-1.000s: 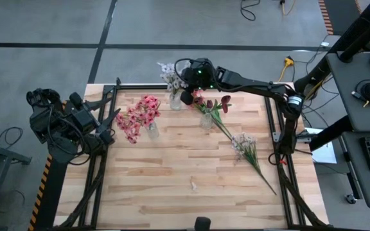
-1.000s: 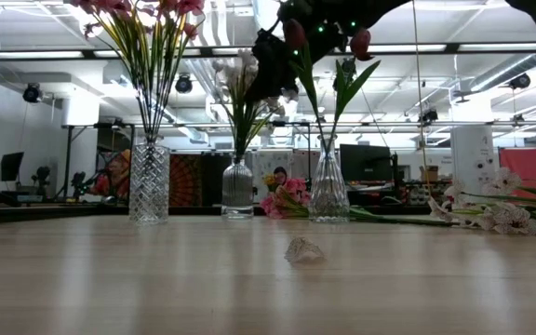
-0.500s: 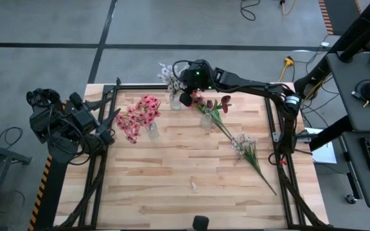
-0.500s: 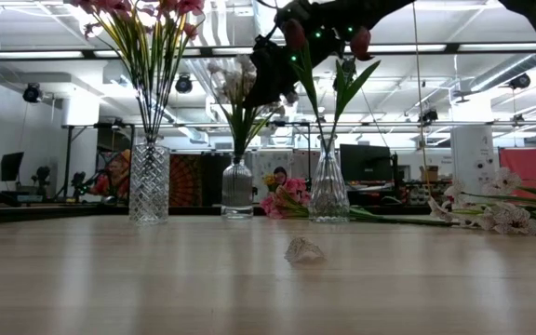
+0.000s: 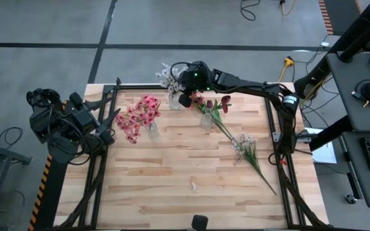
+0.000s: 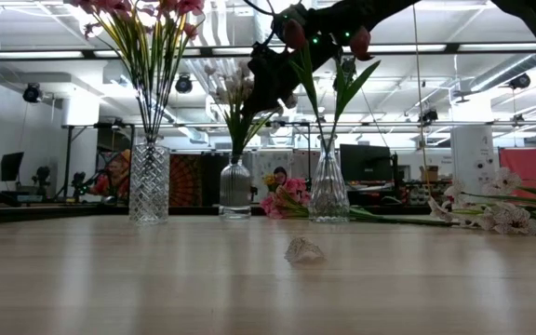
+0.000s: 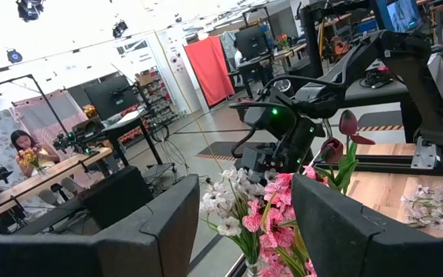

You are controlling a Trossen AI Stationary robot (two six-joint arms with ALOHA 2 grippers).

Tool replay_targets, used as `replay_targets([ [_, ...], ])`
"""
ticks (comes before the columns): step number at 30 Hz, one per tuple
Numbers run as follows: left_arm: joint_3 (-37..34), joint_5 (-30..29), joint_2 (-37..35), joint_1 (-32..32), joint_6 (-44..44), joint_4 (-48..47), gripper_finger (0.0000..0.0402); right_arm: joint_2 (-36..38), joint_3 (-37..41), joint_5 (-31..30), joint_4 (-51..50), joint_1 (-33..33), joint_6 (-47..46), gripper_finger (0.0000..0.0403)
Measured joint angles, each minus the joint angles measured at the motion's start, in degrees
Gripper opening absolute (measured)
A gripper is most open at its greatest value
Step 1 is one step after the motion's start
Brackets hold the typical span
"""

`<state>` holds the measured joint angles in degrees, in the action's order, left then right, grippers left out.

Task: Sort flowers into vase by color
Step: Put the top white flower into the top transparent vase

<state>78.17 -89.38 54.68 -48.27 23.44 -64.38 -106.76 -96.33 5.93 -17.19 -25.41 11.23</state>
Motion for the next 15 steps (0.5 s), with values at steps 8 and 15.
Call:
replay_targets([
  [8,0.0,0.0,0.0,0.0,0.0,0.0,0.019,0.0,-1.1,-0.1,-0.5,0.0,0.3,0.0046],
  [15,-0.1,0.0,0.0,0.0,0.0,0.0,0.019,0.0,-3.8,-0.1,-3.0,0.0,-0.4,0.0122],
])
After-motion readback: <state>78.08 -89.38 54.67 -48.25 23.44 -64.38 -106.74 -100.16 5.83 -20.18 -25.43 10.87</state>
